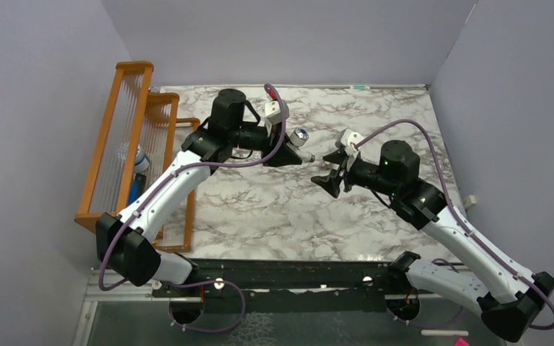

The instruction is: Install the water faucets

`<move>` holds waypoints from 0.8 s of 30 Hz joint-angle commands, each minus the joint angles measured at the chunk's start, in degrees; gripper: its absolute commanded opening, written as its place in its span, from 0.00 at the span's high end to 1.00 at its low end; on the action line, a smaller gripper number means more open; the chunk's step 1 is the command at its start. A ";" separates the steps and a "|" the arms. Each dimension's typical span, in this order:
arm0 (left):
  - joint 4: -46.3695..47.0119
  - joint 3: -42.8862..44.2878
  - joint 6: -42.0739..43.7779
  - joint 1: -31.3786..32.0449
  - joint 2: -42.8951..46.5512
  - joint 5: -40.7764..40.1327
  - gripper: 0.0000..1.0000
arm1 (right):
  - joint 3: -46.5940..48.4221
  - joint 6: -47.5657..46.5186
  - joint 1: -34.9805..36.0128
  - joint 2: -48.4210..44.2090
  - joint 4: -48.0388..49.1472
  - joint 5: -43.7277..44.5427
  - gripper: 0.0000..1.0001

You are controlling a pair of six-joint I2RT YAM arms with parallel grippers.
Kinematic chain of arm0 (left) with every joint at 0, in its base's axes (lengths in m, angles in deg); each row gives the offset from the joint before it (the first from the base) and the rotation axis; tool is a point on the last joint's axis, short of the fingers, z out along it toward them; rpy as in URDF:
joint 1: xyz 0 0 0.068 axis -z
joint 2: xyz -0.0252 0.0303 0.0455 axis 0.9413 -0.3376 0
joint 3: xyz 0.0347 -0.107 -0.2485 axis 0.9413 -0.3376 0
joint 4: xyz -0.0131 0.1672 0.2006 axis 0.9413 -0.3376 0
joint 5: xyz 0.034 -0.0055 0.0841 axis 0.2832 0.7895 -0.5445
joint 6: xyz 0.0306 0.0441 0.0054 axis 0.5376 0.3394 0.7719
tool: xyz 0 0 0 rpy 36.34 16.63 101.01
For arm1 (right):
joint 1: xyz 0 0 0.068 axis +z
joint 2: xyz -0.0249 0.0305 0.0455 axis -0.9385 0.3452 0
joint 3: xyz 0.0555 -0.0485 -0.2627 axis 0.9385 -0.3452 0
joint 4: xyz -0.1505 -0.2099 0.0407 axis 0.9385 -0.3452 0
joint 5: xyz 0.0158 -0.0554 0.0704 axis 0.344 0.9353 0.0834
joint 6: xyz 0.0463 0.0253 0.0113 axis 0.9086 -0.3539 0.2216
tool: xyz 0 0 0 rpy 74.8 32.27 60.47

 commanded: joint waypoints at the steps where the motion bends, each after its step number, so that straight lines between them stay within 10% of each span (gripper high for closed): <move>1: 3.53 -0.15 -0.51 -0.48 0.42 -0.55 1.00 | -2.28 8.99 -0.02 0.48 4.81 6.93 0.35; 12: 4.14 -0.12 -1.22 -0.48 -0.06 9.34 1.00 | 0.36 1.40 0.00 5.08 12.80 -3.50 0.29; 24: 3.21 -0.38 -1.18 -0.48 -1.06 11.78 1.00 | 3.27 -2.38 0.02 6.85 11.23 -8.60 0.68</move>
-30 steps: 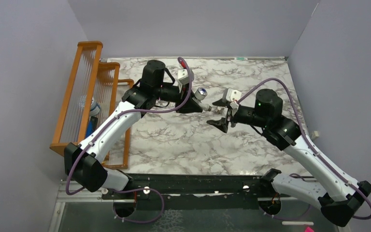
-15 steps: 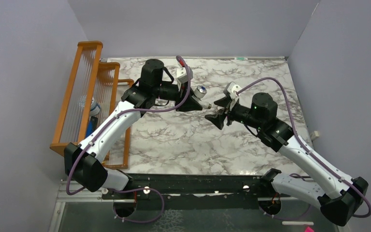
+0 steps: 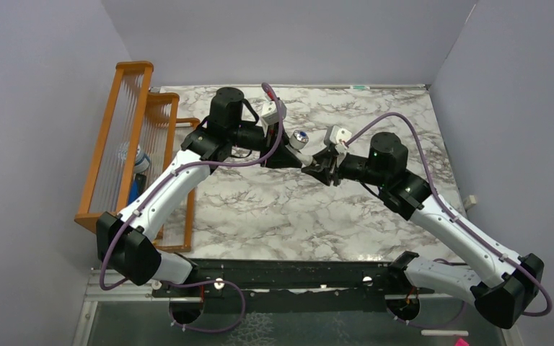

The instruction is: Install the water faucets

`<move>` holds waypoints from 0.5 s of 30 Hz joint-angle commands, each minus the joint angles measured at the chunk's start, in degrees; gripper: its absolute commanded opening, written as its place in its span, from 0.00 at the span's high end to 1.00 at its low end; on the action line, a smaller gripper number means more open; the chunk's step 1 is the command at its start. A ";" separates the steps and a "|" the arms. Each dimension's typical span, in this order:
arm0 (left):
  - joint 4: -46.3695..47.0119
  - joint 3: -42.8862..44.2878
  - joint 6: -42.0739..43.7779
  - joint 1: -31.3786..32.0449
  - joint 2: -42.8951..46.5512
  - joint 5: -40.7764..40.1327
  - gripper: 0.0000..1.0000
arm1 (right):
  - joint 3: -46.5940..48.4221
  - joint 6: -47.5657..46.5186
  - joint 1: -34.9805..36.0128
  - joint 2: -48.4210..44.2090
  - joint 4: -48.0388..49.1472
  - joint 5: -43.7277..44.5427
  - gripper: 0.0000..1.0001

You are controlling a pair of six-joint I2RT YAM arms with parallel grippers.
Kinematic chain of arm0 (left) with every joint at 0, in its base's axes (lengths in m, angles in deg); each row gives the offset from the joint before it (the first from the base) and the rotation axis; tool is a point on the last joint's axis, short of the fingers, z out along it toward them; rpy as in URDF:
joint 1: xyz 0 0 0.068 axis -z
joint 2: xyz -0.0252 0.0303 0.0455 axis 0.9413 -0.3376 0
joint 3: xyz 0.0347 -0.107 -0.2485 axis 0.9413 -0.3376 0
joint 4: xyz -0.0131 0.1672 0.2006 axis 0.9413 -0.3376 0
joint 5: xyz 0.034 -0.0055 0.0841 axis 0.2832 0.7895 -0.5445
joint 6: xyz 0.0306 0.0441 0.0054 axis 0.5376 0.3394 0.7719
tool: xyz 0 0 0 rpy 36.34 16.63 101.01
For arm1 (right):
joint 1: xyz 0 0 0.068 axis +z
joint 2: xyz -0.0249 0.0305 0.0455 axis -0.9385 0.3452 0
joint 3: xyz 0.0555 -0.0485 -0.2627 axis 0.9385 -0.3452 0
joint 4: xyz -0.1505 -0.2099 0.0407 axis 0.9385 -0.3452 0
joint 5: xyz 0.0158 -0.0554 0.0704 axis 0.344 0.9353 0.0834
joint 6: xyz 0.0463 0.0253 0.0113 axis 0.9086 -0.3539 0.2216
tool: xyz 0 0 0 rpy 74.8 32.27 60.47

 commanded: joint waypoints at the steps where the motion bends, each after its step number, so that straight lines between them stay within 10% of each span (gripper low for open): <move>1: 0.12 -0.23 0.48 0.19 -0.92 3.96 1.00 | 3.54 -2.08 0.05 0.06 1.04 -3.49 0.69; 11: -2.54 0.60 1.93 0.24 -1.91 3.79 1.00 | 5.30 -4.04 0.06 0.85 -1.33 -4.83 0.49; 15: -2.74 0.76 2.09 0.24 -2.00 3.83 1.00 | 5.95 -4.31 0.04 1.47 -2.42 -5.58 0.61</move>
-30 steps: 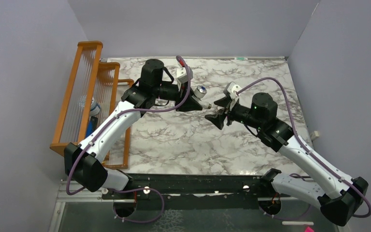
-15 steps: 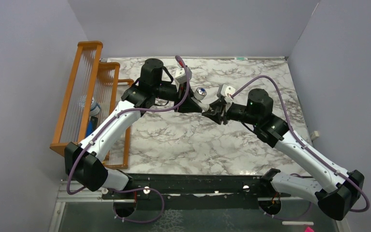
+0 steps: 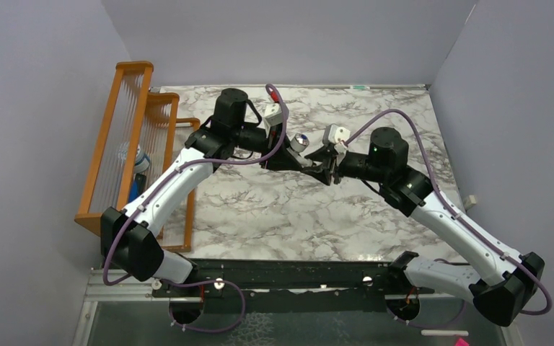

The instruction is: Install the water faucets

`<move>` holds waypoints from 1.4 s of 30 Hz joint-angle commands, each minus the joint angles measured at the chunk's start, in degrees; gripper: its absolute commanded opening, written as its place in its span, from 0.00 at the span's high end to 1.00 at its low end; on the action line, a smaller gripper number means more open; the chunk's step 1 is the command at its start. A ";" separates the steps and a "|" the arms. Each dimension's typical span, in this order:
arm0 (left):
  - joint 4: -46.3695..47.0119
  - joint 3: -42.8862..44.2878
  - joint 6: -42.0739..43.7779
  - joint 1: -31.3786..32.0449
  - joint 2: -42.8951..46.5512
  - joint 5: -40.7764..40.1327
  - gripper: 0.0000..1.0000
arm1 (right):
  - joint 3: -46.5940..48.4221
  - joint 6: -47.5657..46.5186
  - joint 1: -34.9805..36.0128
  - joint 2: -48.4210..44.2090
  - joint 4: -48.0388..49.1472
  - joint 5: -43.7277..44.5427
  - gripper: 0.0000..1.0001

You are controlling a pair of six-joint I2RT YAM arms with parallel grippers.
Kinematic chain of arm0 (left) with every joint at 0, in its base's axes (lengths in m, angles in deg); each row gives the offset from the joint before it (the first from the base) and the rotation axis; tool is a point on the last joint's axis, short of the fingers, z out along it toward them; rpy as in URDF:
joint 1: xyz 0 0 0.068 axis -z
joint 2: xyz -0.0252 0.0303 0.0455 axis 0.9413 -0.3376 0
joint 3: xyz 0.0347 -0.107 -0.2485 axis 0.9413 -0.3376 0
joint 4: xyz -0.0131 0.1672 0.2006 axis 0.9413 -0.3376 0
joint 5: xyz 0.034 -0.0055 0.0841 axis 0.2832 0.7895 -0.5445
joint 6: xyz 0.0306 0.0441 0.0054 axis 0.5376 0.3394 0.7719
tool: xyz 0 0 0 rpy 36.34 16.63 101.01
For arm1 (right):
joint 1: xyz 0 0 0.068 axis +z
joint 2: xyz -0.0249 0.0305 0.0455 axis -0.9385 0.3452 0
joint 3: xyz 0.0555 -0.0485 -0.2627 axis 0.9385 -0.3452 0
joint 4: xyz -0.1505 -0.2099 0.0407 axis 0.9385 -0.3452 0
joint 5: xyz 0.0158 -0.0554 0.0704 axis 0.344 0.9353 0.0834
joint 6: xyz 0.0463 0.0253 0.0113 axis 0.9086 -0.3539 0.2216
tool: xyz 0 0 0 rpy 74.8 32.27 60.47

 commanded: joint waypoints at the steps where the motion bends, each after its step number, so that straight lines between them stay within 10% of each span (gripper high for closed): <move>1: -0.67 0.78 1.35 0.22 -0.14 2.23 1.00 | 2.75 -1.23 0.09 0.62 0.27 -2.07 0.60; 6: -0.75 1.05 1.39 0.22 0.02 1.98 1.00 | 3.38 -2.49 0.04 0.78 -3.01 -2.63 0.44; 26: -1.02 1.26 1.19 0.22 0.30 2.18 0.99 | 6.08 -6.59 0.10 1.09 -11.98 -2.43 0.48; 33: -1.02 0.89 0.94 0.22 0.45 2.35 0.97 | 6.31 -5.98 0.11 1.57 -10.53 -2.31 0.76; 36: -1.03 0.63 0.79 0.22 0.56 2.58 0.83 | 7.17 -6.33 0.06 1.76 -11.36 -2.03 0.97; 42: -1.97 0.42 0.70 0.43 0.15 2.48 0.54 | 9.99 -8.18 0.09 2.40 -14.72 -2.57 1.00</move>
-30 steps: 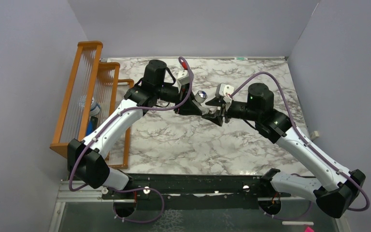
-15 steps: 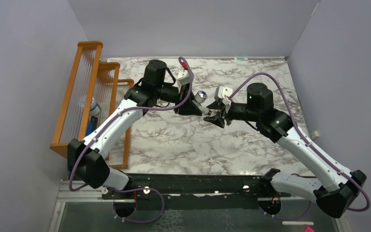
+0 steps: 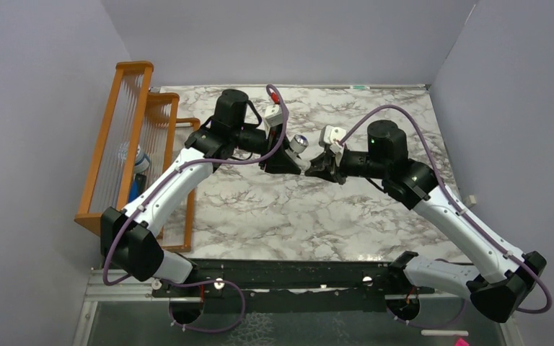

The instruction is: Install the water faucets

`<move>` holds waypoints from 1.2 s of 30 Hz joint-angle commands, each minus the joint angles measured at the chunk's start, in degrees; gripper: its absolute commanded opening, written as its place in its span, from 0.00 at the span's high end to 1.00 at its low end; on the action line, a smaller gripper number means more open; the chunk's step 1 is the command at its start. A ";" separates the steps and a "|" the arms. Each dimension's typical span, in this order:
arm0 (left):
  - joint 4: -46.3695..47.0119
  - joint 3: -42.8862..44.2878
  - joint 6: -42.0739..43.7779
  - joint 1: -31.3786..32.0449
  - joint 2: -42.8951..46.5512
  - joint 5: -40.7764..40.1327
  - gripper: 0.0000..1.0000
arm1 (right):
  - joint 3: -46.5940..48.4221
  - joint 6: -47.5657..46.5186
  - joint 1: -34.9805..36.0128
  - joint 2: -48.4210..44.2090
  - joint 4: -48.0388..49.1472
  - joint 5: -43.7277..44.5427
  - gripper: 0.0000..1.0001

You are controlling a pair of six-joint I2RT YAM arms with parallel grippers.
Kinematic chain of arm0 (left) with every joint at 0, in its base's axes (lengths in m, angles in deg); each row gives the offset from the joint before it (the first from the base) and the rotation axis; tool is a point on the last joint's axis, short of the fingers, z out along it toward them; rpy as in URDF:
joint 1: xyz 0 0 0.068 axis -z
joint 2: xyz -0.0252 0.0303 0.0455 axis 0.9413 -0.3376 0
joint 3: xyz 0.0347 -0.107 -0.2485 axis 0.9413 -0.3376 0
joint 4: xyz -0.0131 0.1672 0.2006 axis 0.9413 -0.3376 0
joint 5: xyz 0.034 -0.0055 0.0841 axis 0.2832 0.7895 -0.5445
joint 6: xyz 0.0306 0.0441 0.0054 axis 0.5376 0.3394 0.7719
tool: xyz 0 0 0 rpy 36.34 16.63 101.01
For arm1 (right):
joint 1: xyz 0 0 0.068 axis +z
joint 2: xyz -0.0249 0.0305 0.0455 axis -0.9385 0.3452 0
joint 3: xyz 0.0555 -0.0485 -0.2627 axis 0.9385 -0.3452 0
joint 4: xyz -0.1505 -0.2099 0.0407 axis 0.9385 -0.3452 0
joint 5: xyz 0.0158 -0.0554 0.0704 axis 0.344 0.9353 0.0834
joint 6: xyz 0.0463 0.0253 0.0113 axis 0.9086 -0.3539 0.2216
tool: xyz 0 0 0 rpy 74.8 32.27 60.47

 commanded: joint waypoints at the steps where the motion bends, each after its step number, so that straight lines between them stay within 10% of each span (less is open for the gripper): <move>1: -0.28 0.55 0.96 0.71 0.09 1.65 0.52 | 4.48 -2.08 0.30 0.92 -1.90 -1.79 1.00; 14: -6.58 3.30 5.44 2.40 -1.36 -2.00 0.35 | 9.26 -4.80 0.32 4.29 -8.02 -1.36 1.00; 31: -12.79 5.98 10.07 3.45 -3.37 -7.40 0.98 | 11.20 -5.53 0.30 4.18 -11.16 1.23 1.00; 36: -15.41 6.76 11.62 4.41 -4.18 -8.99 0.85 | 12.72 -6.24 0.32 4.47 -12.86 2.13 1.00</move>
